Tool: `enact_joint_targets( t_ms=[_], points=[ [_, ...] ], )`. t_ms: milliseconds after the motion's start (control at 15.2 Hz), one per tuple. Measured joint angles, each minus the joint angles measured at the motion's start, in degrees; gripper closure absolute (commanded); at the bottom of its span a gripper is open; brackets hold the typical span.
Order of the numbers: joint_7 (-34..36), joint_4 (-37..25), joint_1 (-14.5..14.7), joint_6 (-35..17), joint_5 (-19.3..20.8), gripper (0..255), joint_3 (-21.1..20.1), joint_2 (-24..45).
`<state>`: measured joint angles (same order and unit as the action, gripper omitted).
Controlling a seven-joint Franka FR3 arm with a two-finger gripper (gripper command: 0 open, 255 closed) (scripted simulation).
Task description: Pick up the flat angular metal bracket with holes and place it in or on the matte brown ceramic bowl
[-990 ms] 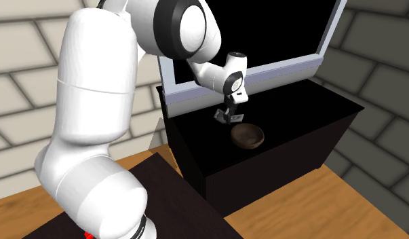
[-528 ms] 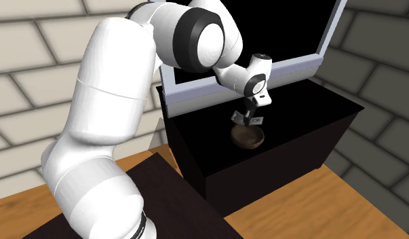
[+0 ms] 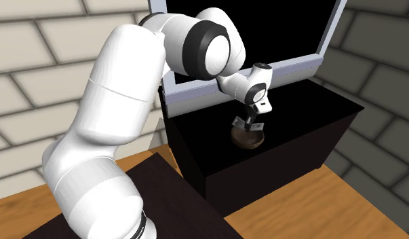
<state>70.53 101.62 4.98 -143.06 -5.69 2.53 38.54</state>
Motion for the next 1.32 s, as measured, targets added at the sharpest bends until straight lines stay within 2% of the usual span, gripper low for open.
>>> enact_joint_targets(
  t_ms=[396, 792, 858, 1320],
  points=[
    [-0.3, -1.0, -0.3, -2.6, -0.3, 255, -0.2, 3.4],
    [-0.3, -1.0, -0.2, -2.9, -0.3, 255, -0.3, 3.8],
    [-0.3, -1.0, -0.2, -2.9, -0.3, 0, -0.3, 3.8],
    [-0.2, -1.0, -0.1, -2.2, -0.2, 0, -0.2, 3.2]
  ],
)
